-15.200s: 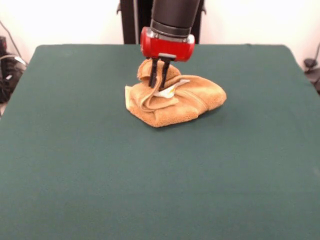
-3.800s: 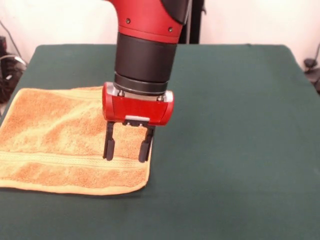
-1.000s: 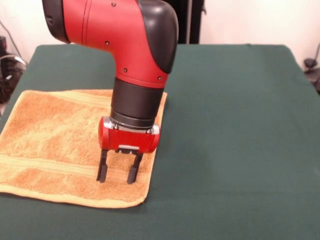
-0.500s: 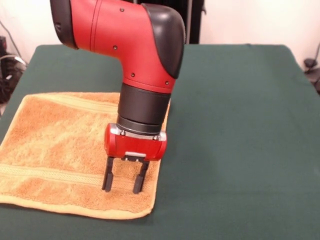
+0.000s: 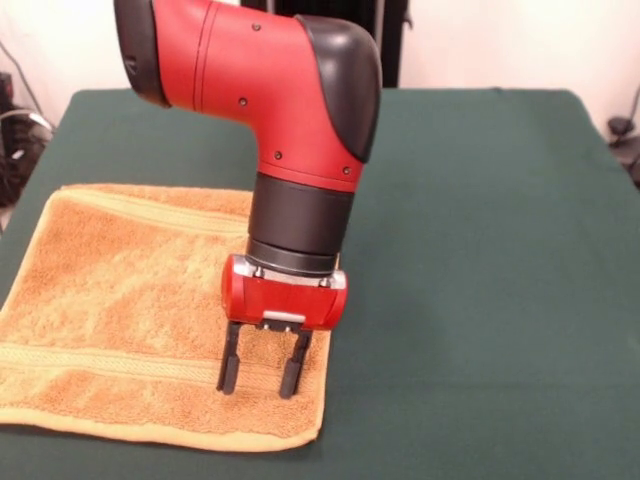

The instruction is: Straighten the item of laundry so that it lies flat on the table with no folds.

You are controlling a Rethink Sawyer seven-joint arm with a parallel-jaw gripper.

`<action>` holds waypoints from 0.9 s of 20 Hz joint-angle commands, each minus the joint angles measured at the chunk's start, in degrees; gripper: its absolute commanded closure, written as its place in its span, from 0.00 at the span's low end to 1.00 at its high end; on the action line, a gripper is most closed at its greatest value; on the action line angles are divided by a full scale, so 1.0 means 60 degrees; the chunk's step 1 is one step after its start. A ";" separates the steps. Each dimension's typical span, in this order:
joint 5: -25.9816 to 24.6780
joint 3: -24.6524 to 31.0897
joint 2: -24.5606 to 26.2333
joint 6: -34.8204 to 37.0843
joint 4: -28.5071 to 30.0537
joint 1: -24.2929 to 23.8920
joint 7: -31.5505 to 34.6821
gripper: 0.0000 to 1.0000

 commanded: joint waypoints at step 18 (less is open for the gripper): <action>0.0071 0.2079 -0.0656 0.0332 0.0892 0.0071 0.1492 0.00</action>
